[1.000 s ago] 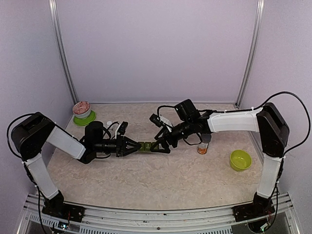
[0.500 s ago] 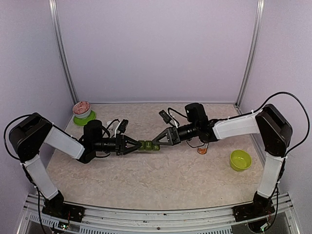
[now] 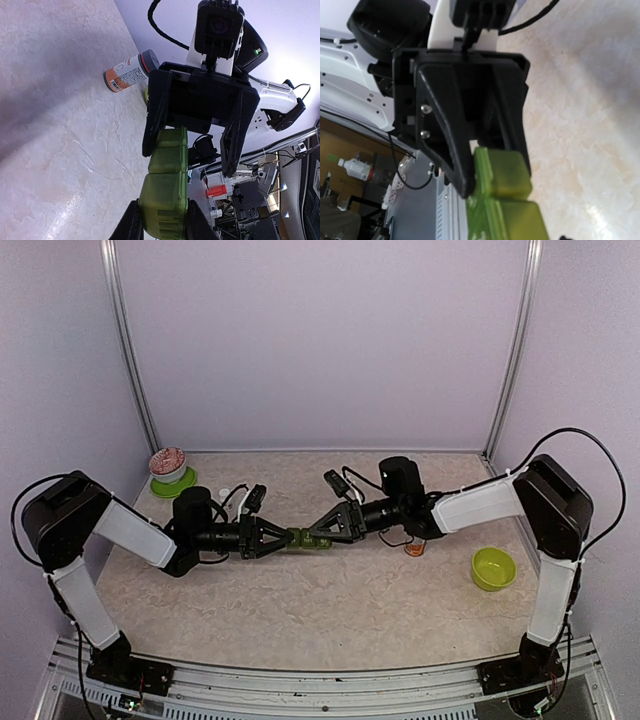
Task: Sort the pills into containers
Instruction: Pass from the left arm to the right, then open the lid of the pill container.
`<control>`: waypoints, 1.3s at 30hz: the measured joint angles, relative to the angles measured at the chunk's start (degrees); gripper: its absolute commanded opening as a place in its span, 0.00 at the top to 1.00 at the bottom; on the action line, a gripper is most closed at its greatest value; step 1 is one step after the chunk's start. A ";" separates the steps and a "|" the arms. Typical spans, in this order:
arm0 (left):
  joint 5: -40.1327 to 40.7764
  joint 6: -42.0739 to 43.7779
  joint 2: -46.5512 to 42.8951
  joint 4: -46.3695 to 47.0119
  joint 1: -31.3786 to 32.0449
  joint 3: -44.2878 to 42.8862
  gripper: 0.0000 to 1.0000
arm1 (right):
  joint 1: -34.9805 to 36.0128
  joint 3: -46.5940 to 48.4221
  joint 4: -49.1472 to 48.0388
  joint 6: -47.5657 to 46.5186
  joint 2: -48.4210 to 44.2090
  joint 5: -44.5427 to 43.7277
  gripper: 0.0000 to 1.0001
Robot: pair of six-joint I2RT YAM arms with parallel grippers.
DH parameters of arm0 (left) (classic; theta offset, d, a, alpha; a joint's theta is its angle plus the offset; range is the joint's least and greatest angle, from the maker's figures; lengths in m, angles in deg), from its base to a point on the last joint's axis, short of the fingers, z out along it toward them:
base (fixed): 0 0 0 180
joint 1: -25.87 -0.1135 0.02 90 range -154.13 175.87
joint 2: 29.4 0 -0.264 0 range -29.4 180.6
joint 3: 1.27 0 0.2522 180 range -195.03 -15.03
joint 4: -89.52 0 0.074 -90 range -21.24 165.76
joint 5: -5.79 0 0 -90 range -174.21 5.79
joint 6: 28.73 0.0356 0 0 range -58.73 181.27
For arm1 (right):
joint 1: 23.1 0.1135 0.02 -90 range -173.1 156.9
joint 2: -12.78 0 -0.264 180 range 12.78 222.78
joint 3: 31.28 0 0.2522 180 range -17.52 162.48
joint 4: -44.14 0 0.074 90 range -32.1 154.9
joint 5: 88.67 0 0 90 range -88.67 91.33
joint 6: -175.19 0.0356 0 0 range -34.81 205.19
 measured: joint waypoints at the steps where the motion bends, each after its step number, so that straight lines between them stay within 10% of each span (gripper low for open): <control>1: 0.02 -0.15 0.17 0.28 0.00 -0.02 0.89 | 0.17 -0.17 -0.24 0.28 0.11 0.07 0.37; 15: -0.72 0.04 0.98 1.16 0.42 -0.79 0.81 | 0.61 -1.84 -3.65 4.04 1.77 0.57 0.82; 25: 0.98 5.70 0.63 -2.08 0.17 -0.79 0.04 | 0.70 -2.21 -6.21 7.50 2.56 1.77 0.85; 39: 11.04 28.81 -13.75 -7.15 1.99 5.73 0.01 | 0.70 -3.63 -1.33 6.58 -0.31 3.37 0.90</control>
